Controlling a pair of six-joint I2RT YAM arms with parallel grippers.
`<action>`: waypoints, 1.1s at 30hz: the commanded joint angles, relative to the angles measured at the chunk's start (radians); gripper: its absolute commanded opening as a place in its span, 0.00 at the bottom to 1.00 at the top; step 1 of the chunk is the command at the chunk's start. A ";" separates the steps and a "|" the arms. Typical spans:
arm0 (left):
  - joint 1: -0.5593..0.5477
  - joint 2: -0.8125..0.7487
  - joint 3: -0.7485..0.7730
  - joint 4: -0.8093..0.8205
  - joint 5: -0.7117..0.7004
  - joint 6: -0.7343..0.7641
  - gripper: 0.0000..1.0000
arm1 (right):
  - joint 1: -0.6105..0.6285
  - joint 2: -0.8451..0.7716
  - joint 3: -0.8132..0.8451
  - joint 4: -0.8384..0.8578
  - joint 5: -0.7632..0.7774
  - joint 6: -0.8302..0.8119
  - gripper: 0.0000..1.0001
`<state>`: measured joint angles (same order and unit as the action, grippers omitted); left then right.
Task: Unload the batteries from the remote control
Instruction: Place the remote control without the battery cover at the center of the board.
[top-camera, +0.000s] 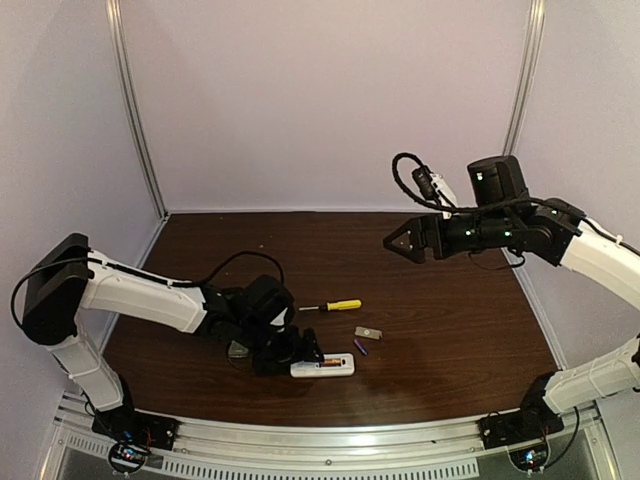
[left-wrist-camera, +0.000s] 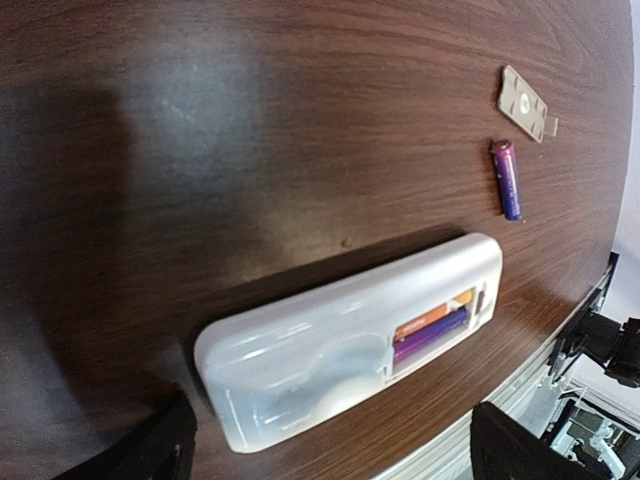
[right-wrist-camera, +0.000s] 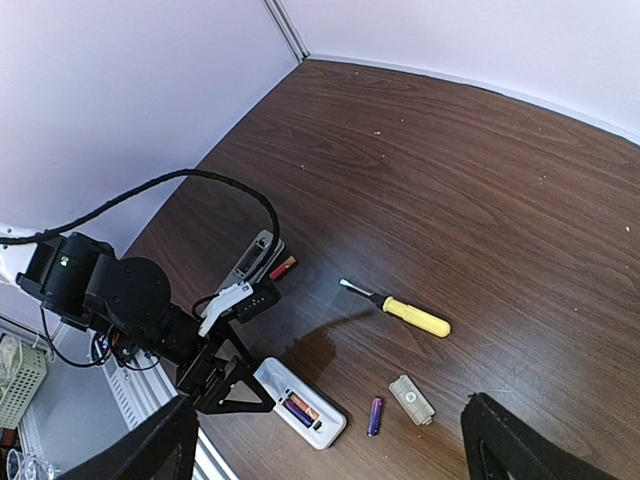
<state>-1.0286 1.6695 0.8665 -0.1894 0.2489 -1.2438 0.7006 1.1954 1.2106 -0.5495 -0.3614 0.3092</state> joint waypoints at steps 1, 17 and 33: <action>-0.001 -0.027 0.066 -0.136 -0.040 0.050 0.98 | -0.004 -0.030 -0.034 0.009 0.006 -0.005 0.93; 0.042 -0.136 0.228 -0.375 -0.111 0.494 0.97 | -0.003 0.021 0.082 -0.136 0.110 0.045 0.97; 0.126 -0.159 0.279 -0.353 -0.009 0.860 0.94 | -0.001 0.075 0.106 -0.162 0.193 0.155 1.00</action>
<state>-0.9192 1.4662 1.0901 -0.5560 0.2153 -0.5175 0.7006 1.2385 1.2926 -0.7059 -0.1997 0.4747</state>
